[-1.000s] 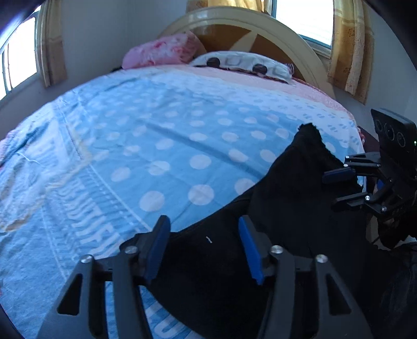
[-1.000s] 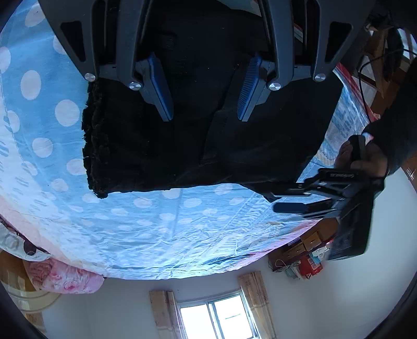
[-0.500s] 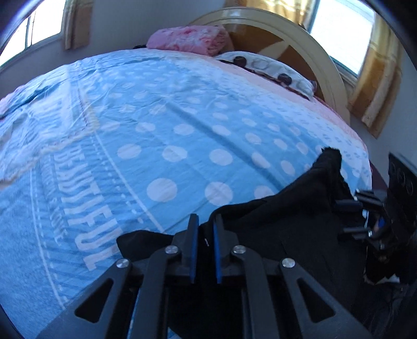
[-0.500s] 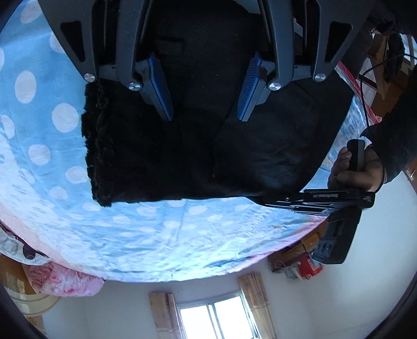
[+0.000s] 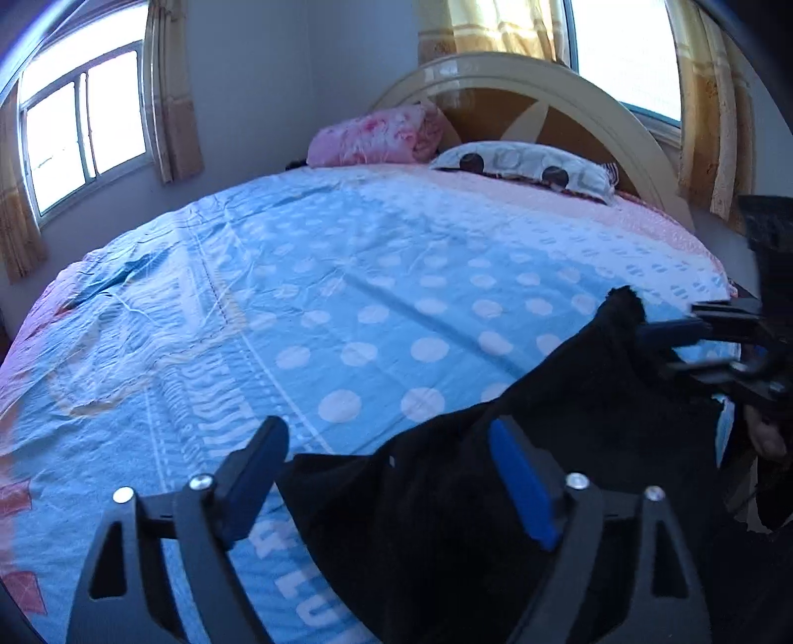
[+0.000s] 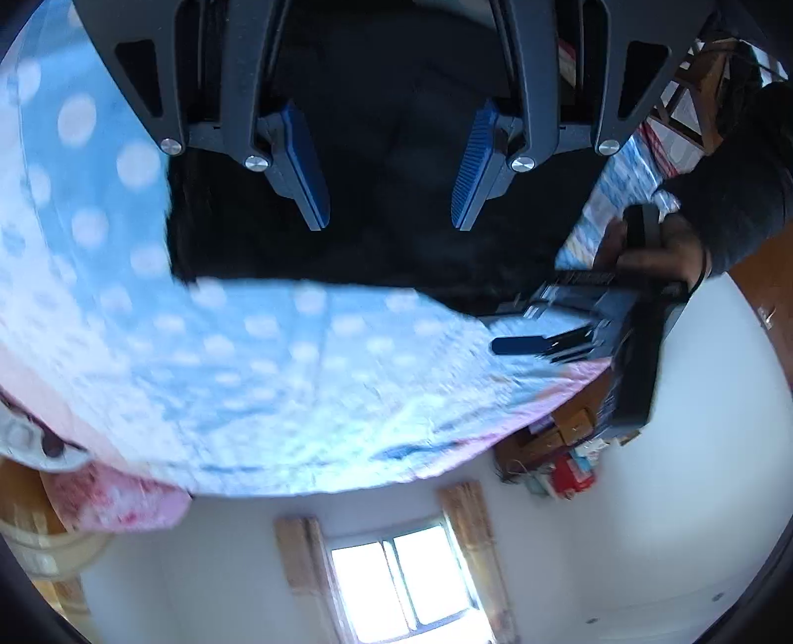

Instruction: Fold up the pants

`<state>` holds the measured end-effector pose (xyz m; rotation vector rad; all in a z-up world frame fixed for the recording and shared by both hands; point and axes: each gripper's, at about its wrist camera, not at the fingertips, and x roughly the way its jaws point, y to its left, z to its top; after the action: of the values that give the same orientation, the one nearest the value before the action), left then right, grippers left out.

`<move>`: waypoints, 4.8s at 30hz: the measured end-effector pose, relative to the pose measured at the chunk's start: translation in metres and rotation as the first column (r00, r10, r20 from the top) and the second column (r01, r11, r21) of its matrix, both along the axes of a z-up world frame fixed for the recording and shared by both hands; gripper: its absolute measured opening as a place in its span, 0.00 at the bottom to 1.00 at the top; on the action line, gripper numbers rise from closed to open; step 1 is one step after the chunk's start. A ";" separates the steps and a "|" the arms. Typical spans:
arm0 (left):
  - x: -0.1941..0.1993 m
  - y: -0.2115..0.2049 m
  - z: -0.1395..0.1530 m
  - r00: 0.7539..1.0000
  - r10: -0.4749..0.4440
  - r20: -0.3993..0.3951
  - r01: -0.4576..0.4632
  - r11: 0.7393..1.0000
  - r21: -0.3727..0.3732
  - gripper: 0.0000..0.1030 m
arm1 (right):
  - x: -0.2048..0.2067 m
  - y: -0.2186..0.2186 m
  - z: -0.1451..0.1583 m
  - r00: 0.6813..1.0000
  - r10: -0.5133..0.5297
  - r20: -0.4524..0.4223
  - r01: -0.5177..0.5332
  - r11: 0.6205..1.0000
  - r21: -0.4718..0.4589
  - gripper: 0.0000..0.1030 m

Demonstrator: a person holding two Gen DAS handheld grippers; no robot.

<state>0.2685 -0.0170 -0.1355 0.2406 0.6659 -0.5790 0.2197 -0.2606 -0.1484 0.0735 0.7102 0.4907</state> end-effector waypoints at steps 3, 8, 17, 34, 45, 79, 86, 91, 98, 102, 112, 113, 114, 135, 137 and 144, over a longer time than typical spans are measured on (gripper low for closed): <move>-0.009 -0.007 -0.013 1.000 0.019 -0.010 -0.019 0.998 0.059 0.92 | 0.025 -0.006 -0.011 0.997 -0.056 -0.049 0.056 0.998 0.004 0.52; -0.002 0.000 -0.045 0.989 0.090 -0.114 -0.086 0.995 0.040 0.96 | 0.063 -0.051 -0.048 0.957 -0.148 -0.248 0.190 0.969 0.156 0.52; -0.025 0.015 -0.037 0.972 0.166 -0.166 -0.176 0.984 -0.043 0.97 | -0.018 -0.044 -0.007 0.990 -0.095 -0.100 0.108 0.986 0.129 0.55; -0.064 0.026 -0.053 0.954 0.181 -0.238 -0.214 0.970 -0.118 0.97 | -0.072 -0.025 -0.033 0.987 -0.002 -0.159 0.014 0.997 0.072 0.57; -0.064 0.026 -0.064 0.944 0.175 -0.279 -0.230 0.957 -0.177 0.99 | -0.023 -0.100 -0.032 0.949 -0.224 -0.220 0.249 0.964 0.091 0.66; -0.065 0.159 0.028 0.930 0.349 -0.111 -0.366 0.872 -0.324 0.23 | 0.057 0.059 0.056 0.982 0.169 -0.084 -0.167 0.985 0.029 0.16; -0.066 0.236 0.035 0.855 0.515 -0.068 -0.511 0.812 -0.282 0.23 | 0.116 0.168 0.071 0.937 0.342 -0.064 -0.342 0.940 0.017 0.16; -0.069 0.276 0.019 0.794 0.604 -0.076 -0.601 0.758 -0.255 0.23 | 0.154 0.234 0.053 0.896 0.429 -0.114 -0.429 0.903 0.024 0.16; -0.063 0.299 -0.029 0.748 0.642 -0.170 -0.663 0.713 -0.226 0.23 | 0.194 0.284 0.005 0.852 0.483 -0.203 -0.491 0.871 0.011 0.16; -0.060 0.302 -0.046 0.737 0.648 -0.192 -0.676 0.701 -0.226 0.25 | 0.207 0.288 -0.019 0.844 0.481 -0.238 -0.492 0.870 0.014 0.16; -0.063 0.313 -0.067 0.643 0.729 -0.232 -0.765 0.621 -0.170 0.79 | 0.237 0.270 -0.051 0.846 0.396 -0.357 -0.412 0.910 0.032 0.51; -0.069 0.315 -0.060 0.625 0.753 -0.208 -0.781 0.602 -0.166 0.79 | 0.236 0.266 -0.050 0.853 0.382 -0.354 -0.399 0.917 0.028 0.55; -0.072 0.316 -0.054 0.619 0.764 -0.181 -0.785 0.595 -0.174 0.78 | 0.235 0.262 -0.047 0.864 0.366 -0.346 -0.382 0.924 0.024 0.58; -0.018 0.328 -0.065 0.572 0.792 -0.213 -0.816 0.577 -0.047 1.00 | 0.149 0.266 -0.038 0.884 0.392 -0.256 -0.409 0.912 -0.015 0.64; -0.027 0.324 -0.053 0.562 0.806 -0.182 -0.825 0.562 -0.060 1.00 | 0.140 0.256 -0.026 0.902 0.374 -0.218 -0.381 0.924 0.009 0.64; -0.073 0.294 -0.007 0.564 0.825 -0.047 -0.825 0.558 -0.091 1.00 | 0.098 0.223 0.007 0.934 0.334 -0.126 -0.329 0.943 0.058 0.64</move>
<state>0.1960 0.2771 -0.1422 -0.1912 0.6622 0.3198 0.3181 -0.0380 -0.1414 0.0195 0.8517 0.8286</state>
